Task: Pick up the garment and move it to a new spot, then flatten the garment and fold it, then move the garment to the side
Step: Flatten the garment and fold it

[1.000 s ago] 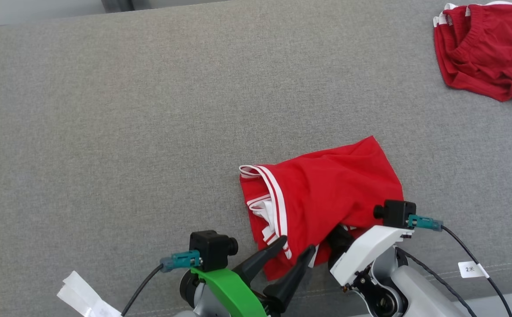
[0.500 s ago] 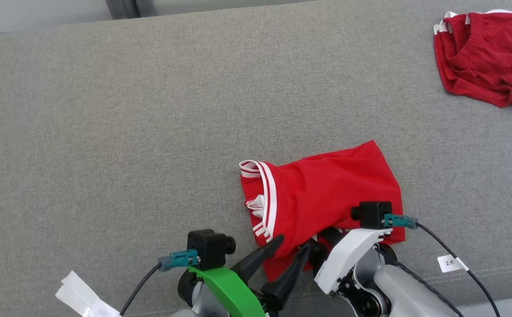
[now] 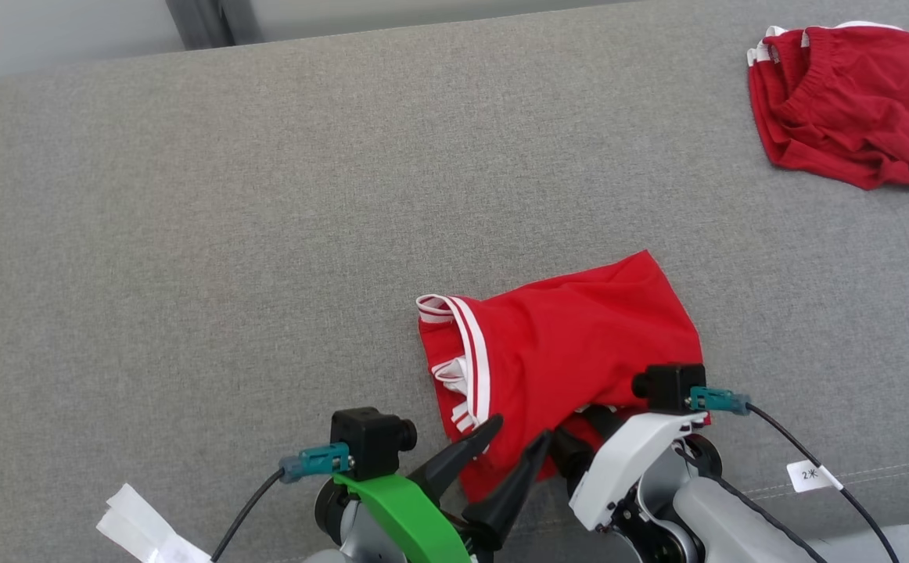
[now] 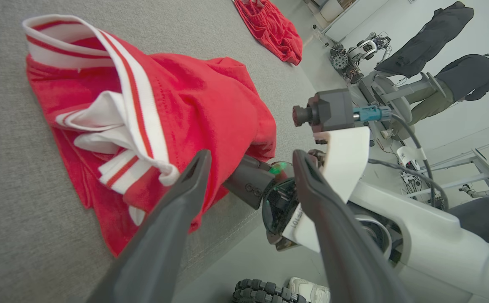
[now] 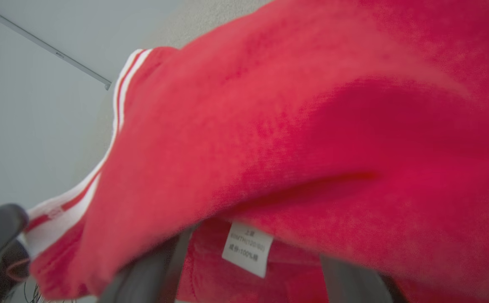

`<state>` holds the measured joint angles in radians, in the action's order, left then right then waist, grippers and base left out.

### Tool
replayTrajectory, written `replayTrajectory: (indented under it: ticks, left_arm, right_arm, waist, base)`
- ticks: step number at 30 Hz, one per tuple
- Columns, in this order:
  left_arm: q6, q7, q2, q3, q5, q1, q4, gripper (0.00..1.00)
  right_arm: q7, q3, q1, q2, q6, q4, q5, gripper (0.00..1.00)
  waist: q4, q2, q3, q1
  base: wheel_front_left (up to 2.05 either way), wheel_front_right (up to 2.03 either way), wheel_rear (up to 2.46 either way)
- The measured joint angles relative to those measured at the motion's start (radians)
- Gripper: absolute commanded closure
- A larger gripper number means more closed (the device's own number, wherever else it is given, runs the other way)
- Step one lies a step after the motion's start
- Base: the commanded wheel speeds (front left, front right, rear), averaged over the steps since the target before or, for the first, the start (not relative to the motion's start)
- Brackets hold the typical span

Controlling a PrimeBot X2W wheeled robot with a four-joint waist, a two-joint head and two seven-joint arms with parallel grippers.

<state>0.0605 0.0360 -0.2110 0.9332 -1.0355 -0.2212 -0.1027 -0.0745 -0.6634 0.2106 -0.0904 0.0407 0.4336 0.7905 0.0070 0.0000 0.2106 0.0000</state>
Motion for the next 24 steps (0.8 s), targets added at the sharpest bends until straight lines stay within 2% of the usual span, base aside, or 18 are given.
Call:
replayTrajectory:
  ticks: [8, 24]
  left_arm:
    - [0.0, 0.001, -0.001, -0.001, 0.0, 0.0, -0.001, 0.0]
    - [0.0, 0.001, -0.002, -0.002, 0.0, 0.0, -0.003, 0.0]
  right_arm:
    - [0.001, -0.031, -0.023, -0.047, -0.025, -0.041, -0.052, 0.0]
    - [0.021, -0.033, -0.105, -0.11, -0.052, -0.148, -0.056, 0.0]
  waist:
    - [-0.011, 0.0, 0.001, 0.0]
    - [-0.031, 0.0, 0.005, 0.0]
  base:
    - [0.0, 0.0, 0.0]
    - [0.0, 0.0, 0.0]
